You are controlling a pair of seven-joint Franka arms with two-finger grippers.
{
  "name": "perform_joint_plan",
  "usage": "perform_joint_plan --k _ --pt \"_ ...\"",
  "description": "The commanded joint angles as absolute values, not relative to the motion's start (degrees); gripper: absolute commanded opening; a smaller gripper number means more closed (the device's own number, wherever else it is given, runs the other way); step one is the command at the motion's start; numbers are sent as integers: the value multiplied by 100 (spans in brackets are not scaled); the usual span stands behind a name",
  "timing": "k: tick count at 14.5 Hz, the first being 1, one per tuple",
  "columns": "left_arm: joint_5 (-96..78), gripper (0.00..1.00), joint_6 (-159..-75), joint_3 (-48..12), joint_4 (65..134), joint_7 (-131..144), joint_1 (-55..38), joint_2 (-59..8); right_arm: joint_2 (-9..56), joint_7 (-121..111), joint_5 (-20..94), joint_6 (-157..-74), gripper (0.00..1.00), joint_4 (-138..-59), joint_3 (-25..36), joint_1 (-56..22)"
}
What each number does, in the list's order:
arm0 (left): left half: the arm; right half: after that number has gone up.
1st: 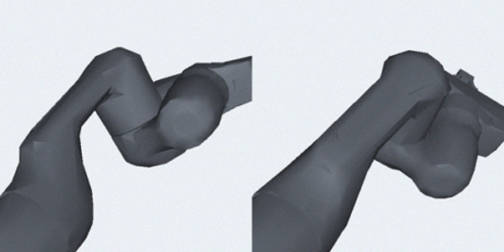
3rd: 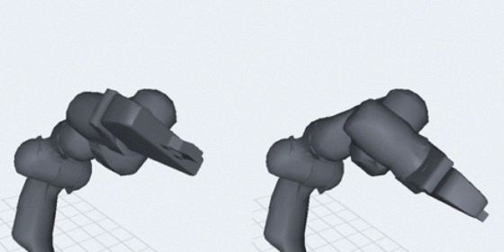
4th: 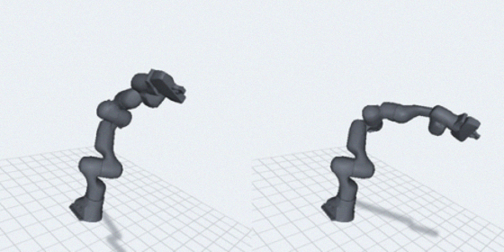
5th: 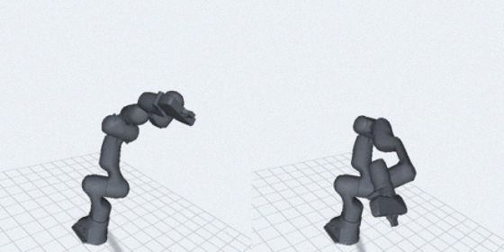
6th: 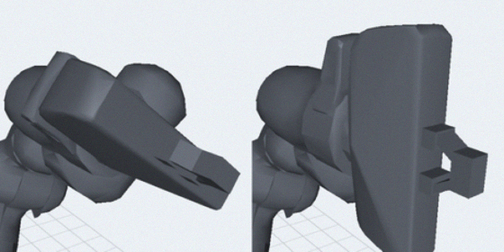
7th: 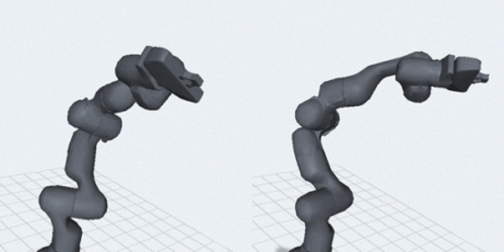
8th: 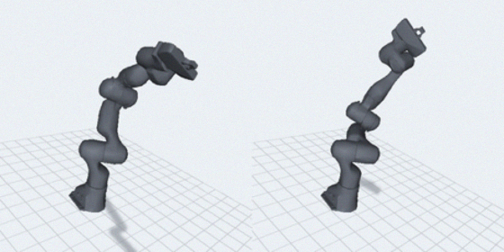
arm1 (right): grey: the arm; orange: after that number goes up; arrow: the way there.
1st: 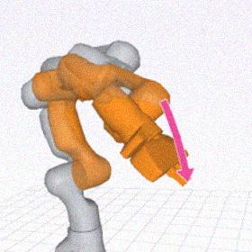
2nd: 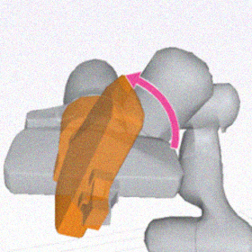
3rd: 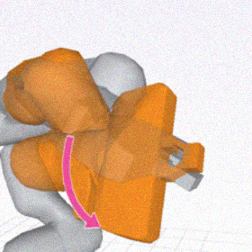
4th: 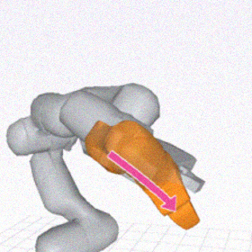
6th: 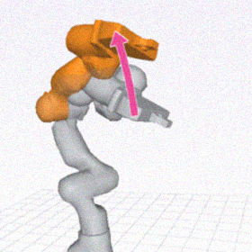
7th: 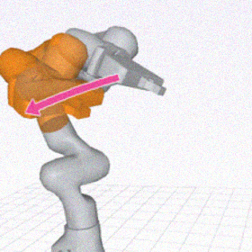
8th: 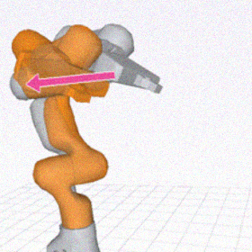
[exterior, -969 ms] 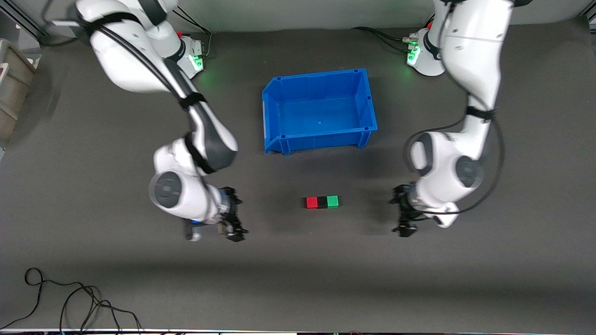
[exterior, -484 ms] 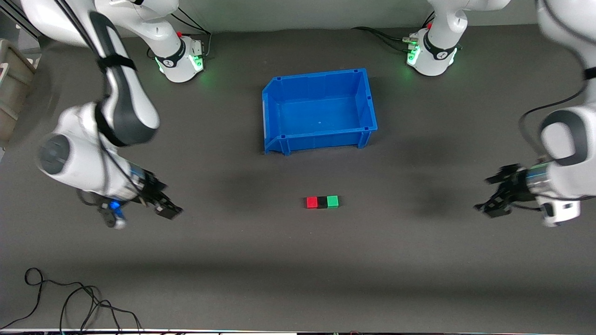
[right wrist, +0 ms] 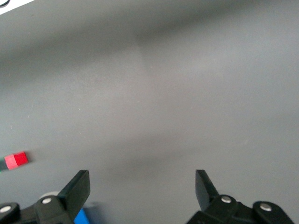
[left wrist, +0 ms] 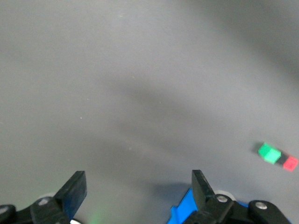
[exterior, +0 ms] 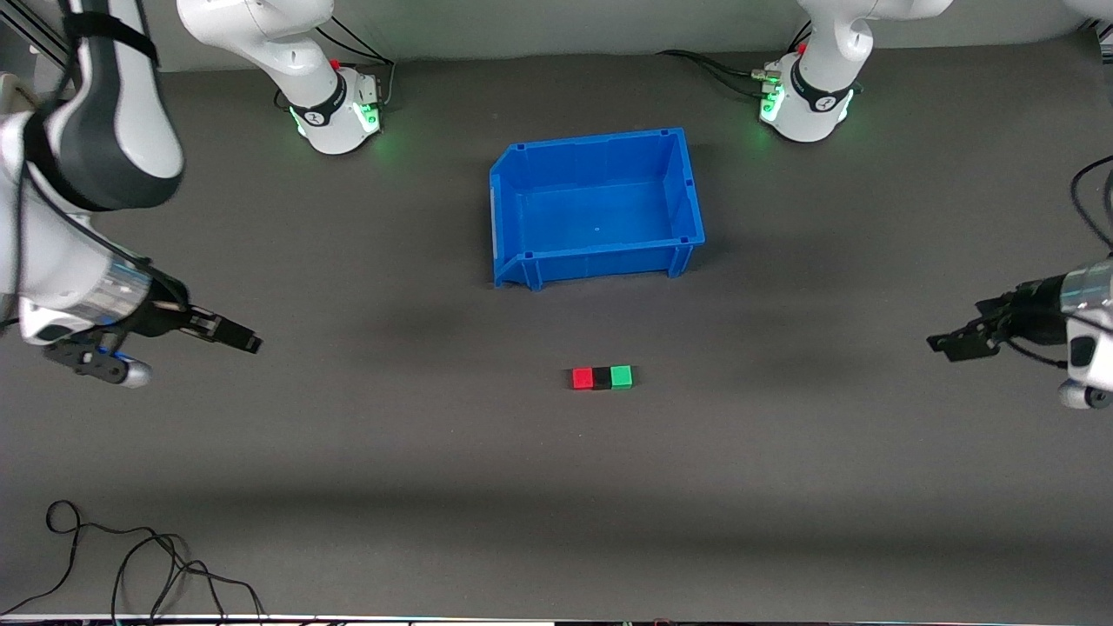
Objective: Attach green and red cubes to black cube
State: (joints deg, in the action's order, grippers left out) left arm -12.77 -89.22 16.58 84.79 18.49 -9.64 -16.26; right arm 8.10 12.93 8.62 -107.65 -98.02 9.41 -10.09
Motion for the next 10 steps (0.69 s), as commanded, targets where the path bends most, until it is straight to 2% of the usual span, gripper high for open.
perform_joint_plan --k 1,7,10 --pt "-968 100 -8763 1608 8508 831 -1054 -1188 914 800 748 -10145 100 -9248 905 -844" --pt "-555 100 -8991 1512 8578 193 -1283 -730 923 739 536 -9993 100 -9228 896 -888" --pt "-193 100 -9087 1293 8622 106 -1450 -615 731 264 527 -9581 100 -9184 940 -888"
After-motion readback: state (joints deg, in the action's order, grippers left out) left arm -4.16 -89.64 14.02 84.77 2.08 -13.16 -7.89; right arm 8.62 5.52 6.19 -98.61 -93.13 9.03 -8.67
